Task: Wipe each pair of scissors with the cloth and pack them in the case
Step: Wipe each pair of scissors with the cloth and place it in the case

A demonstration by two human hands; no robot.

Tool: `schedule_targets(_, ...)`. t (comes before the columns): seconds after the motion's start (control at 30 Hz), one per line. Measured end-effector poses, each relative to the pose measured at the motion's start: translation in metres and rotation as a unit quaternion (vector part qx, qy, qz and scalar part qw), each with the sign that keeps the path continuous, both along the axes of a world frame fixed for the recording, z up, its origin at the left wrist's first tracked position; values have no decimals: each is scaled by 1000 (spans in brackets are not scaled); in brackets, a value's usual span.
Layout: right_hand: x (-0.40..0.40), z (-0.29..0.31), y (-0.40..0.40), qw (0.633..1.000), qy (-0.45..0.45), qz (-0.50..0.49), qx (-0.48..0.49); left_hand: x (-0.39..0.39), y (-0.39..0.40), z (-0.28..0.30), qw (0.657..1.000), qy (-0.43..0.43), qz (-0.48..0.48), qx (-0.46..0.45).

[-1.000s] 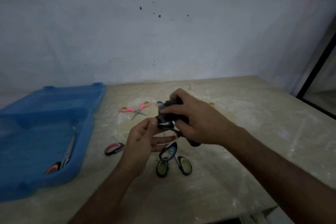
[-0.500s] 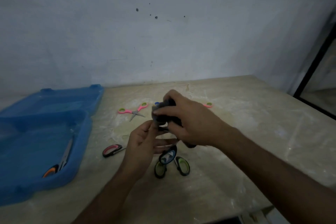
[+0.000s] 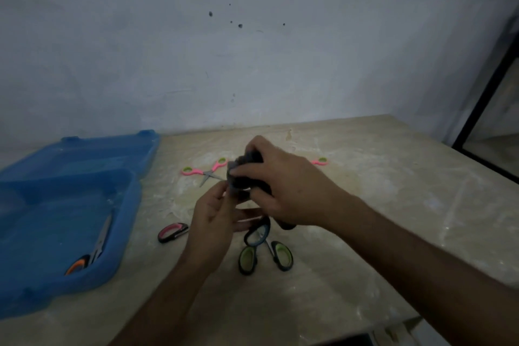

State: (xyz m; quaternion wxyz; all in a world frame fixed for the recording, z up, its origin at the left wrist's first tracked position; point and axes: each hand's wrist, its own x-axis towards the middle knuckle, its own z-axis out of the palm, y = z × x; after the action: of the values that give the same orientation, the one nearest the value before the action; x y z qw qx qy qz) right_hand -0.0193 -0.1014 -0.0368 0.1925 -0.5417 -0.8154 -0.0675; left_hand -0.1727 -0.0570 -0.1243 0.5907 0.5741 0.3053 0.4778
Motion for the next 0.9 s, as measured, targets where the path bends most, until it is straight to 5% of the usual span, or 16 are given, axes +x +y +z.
schedule_targets(0.2, 11, -16, -8, 993, -72, -11, -93, -10, 11, 4, 997, -38, 53, -42)
schedule_targets(0.47, -9, 4, -3, 999, -28, 13, -10, -2, 0, 1, 999, -17, -6, 38)
schedule_targets(0.7, 13, 3, -15, 997, -69, -1, -32, -4, 7, 9, 995, -69, 64, -22)
schedule_targets(0.9, 42, -17, -39, 978, 179, -108, -15, -9, 13, 13, 984, -126, 92, -86)
